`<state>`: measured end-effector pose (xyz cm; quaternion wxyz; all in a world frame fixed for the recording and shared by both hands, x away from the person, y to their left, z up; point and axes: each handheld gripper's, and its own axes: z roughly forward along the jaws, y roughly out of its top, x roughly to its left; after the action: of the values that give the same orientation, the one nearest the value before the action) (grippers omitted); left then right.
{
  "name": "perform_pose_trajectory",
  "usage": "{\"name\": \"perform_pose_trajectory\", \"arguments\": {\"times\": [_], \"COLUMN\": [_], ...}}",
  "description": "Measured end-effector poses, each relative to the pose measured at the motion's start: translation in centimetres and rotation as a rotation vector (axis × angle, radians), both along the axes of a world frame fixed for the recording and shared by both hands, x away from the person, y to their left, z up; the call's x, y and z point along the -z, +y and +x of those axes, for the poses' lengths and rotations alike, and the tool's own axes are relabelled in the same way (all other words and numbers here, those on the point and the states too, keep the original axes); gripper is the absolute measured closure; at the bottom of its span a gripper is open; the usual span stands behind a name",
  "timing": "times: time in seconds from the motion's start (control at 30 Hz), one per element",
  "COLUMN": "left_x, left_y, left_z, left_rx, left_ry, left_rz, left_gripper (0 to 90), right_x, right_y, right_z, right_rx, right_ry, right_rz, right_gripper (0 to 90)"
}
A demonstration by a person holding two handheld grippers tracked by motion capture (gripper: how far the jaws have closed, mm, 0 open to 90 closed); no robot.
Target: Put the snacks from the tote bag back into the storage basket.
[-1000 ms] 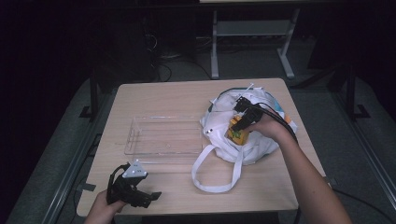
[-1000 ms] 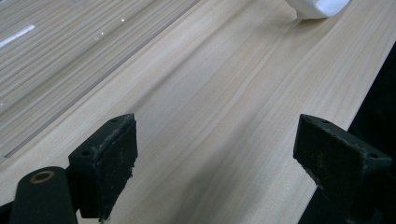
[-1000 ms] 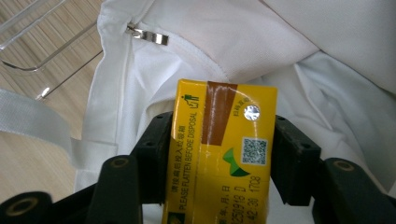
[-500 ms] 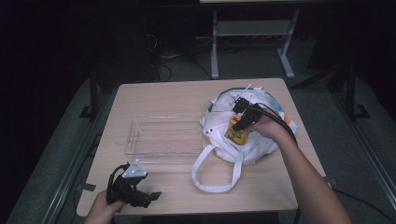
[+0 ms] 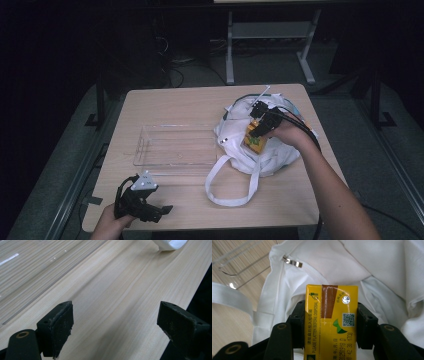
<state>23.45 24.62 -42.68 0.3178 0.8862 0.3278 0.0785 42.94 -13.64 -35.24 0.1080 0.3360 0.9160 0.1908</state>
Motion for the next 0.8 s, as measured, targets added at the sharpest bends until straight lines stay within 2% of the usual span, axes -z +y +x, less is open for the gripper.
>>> {"name": "perform_pose_trajectory", "arguments": {"times": [0.13,0.33,0.47,0.67,0.8], "left_x": [0.0,0.0,0.0,0.0,0.0], "left_y": [0.0,0.1,0.1,0.0,0.0], "left_z": [0.0,0.0,0.0,0.0,0.0], "left_rx": [0.004,0.003,0.000,0.000,-0.002], "left_ry": [-0.002,-0.006,0.001,0.004,0.006], "left_rz": [0.005,0.002,-0.002,-0.008,-0.006], "left_gripper": [13.3,13.3,13.3,13.3,13.3], "right_x": [-1.4,-2.6,-3.7,-5.3,-6.1], "right_y": [0.2,0.4,0.4,0.8,1.2], "right_z": [-0.4,-0.6,-0.9,-1.4,-1.6], "right_rx": [-0.011,-0.026,-0.032,-0.059,-0.085], "right_ry": [-0.023,-0.030,-0.037,-0.049,-0.050], "right_rz": [0.004,-0.001,0.017,0.020,0.049], "right_gripper": [51.4,51.4,51.4,51.5,51.5]}}
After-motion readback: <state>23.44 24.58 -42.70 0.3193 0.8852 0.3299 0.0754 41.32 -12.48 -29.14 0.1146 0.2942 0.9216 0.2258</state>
